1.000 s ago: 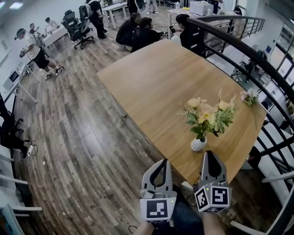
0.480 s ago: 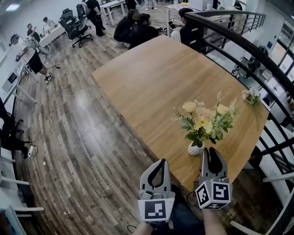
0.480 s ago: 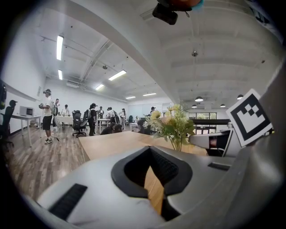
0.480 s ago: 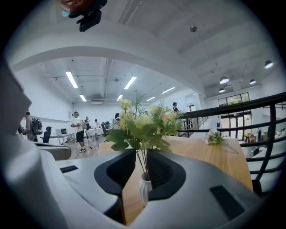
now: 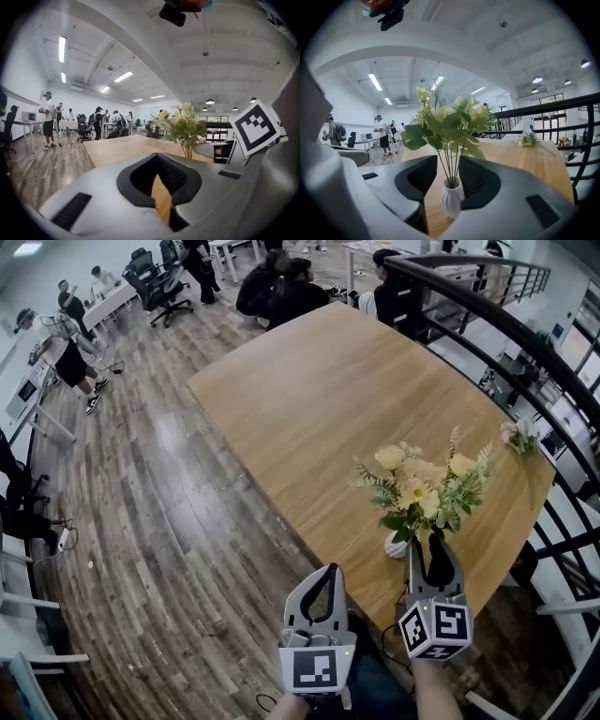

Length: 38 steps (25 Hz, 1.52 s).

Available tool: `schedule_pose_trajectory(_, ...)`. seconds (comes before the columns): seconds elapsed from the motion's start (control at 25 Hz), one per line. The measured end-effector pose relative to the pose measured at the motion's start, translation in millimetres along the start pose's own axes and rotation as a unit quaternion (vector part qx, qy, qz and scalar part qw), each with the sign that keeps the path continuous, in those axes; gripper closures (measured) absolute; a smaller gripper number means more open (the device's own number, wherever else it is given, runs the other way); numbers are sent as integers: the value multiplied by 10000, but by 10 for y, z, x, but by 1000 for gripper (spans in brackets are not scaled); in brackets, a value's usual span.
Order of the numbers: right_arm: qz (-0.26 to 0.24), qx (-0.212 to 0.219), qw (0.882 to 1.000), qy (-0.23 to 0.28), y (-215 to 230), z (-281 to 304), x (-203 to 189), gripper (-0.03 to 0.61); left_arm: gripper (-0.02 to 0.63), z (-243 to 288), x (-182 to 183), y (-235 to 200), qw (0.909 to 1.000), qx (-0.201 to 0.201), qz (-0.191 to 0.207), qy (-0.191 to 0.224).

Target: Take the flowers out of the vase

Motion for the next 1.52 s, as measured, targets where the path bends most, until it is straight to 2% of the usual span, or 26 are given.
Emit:
schedule_pose_trajectory(0.4, -120, -62, 9997, -182, 4, 216, -116, 405, 600, 46, -42, 48, 9999, -87, 51, -75)
schedule_pose_trajectory(0.52, -138, -29, 9996, -259, -17, 268, -165, 374, 600, 50, -74, 37, 9999, -70, 24, -115)
schedule_pose_trajectory(0.96, -30, 21, 9995, -320, -2, 383, -150, 374, 600, 48, -97, -14, 9999, 20, -33, -144)
schedule_pose_trajectory(1.32, -33, 220, 9991, -358, 17, 424, -151, 374, 600, 80, -106, 34, 9998, -34, -76, -194)
schedule_pose_trajectory(1.4, -61, 266, 9990, -351, 16, 433, -157, 413, 600, 97, -113, 42, 9998, -46, -80, -194)
schedule_pose_trajectory(1.52, -99, 289, 9989, -353, 29, 441, -165, 422, 600, 115, -128, 58, 9996, -43, -119, -233)
Point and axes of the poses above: the fingertips, and each gripper's own axes: z forward along the fingers, y to its right, x out of its top, the point moved 5 cm from there along -z, backward along the fingers, and after that the axes turned 3 degrees about -y, right-handed, at the moved point
